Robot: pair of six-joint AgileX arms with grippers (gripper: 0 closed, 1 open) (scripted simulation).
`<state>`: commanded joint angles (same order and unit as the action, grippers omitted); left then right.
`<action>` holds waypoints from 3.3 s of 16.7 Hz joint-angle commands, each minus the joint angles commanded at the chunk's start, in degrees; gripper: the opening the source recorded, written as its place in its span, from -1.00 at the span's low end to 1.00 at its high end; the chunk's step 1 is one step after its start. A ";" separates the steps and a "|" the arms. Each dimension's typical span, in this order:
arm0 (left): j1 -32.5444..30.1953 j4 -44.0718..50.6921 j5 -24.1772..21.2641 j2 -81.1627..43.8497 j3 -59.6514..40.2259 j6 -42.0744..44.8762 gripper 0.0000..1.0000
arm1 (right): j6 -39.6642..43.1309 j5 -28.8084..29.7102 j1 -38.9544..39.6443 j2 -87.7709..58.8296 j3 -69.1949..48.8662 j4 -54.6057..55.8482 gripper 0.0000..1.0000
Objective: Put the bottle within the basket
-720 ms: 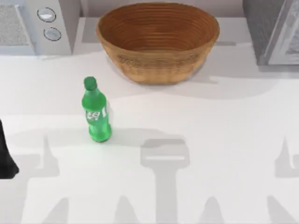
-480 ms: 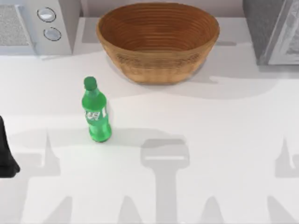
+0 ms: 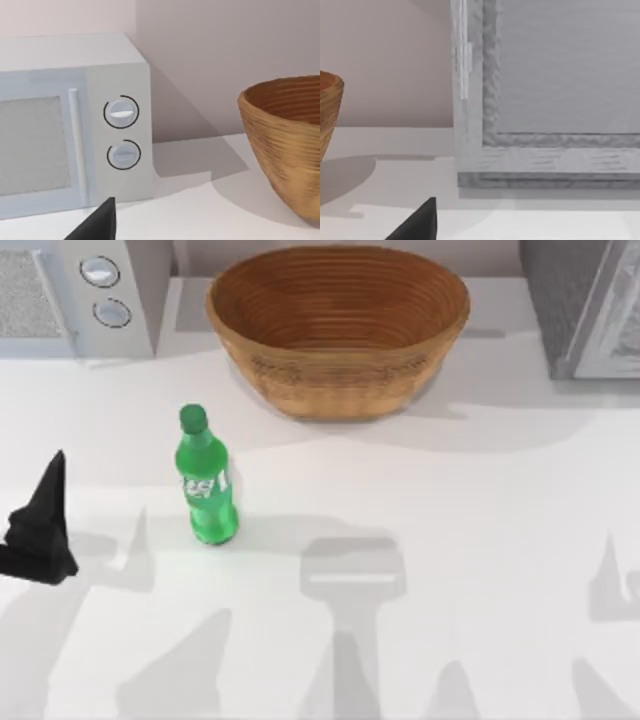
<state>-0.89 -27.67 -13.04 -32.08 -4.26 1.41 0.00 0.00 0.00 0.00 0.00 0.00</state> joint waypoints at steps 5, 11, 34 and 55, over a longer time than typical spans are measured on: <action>-0.40 -23.65 -10.88 -30.47 -1.82 2.05 1.00 | 0.00 0.00 0.00 0.00 0.00 0.00 1.00; -1.12 -50.93 -23.24 -65.13 -4.51 4.27 1.00 | 0.00 0.00 0.00 0.00 0.00 0.00 1.00; -12.48 -62.10 -20.98 -90.36 -21.07 3.31 1.00 | 0.00 0.00 0.00 0.00 0.00 0.00 1.00; -12.50 -62.08 -20.95 -90.38 -21.11 3.30 -1.00 | 0.00 0.00 0.00 0.00 0.00 0.00 1.00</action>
<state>-13.39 -89.75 -33.99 -122.46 -25.37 4.72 0.00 0.00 0.00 0.00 0.00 0.00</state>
